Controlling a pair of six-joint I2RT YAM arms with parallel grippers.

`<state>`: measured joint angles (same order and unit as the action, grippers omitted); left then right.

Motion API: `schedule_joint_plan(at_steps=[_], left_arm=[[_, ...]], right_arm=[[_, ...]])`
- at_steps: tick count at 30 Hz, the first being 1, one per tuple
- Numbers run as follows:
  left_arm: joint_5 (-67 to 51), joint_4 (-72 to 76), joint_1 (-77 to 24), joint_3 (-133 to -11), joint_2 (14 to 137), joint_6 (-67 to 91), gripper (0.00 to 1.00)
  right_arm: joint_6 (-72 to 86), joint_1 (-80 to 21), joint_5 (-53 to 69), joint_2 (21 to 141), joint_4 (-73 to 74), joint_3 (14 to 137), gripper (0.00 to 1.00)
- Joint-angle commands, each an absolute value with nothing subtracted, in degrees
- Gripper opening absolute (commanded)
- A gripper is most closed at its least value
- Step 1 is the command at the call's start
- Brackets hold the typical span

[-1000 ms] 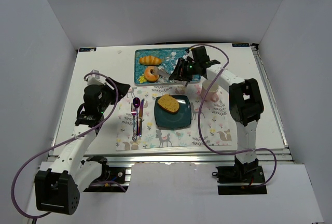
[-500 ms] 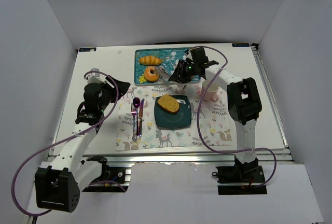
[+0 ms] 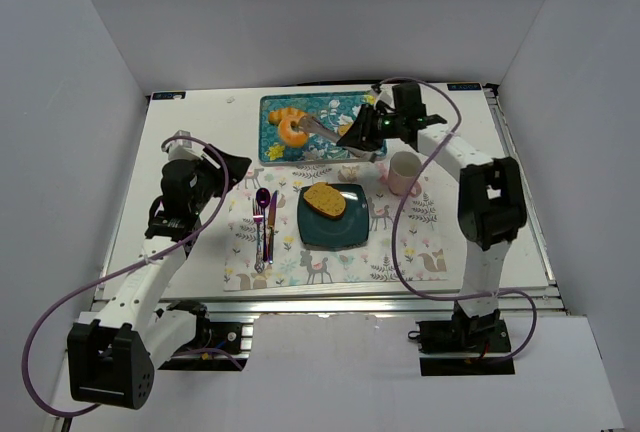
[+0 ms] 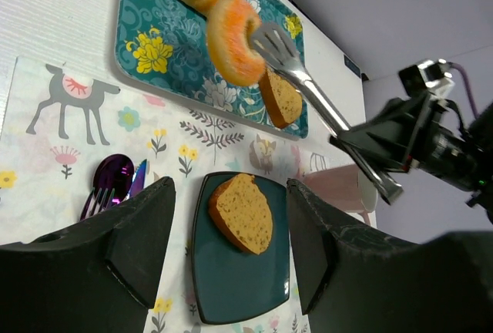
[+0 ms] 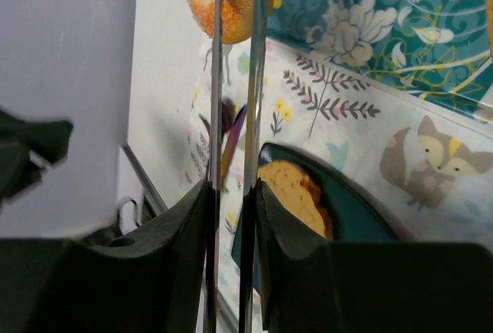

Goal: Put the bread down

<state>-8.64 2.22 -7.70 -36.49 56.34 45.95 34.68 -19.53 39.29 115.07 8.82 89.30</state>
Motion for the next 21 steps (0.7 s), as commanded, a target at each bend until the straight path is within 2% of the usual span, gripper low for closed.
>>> schedule_joint_plan(at_steps=[1,5,6,9,15,21], left_arm=[[-9.4,4.6,-7.8,-37.4,54.1,45.6,0.69],[-9.7,5.2,-7.8,-36.4,52.6,45.3,0.69],[-9.7,5.4,-7.7,-36.0,52.2,45.2,0.69],[-10.2,6.1,-7.8,-34.5,50.6,45.2,0.69],[-12.0,8.1,-7.8,-31.9,49.7,45.4,0.69],[-14.2,8.3,-7.8,-32.3,50.8,45.0,0.69]], right_arm=[[20.1,-17.7,48.8,105.9,10.8,86.2,0.00],[1.2,-16.1,54.1,98.9,27.4,80.6,0.00],[-8.3,-15.6,54.1,95.5,30.7,79.1,0.00],[-20.0,-15.6,50.3,86.7,37.4,71.0,0.00],[-23.5,-15.6,43.2,75.2,37.1,60.0,0.00],[-21.5,-15.5,41.5,76.0,33.8,59.6,0.00]])
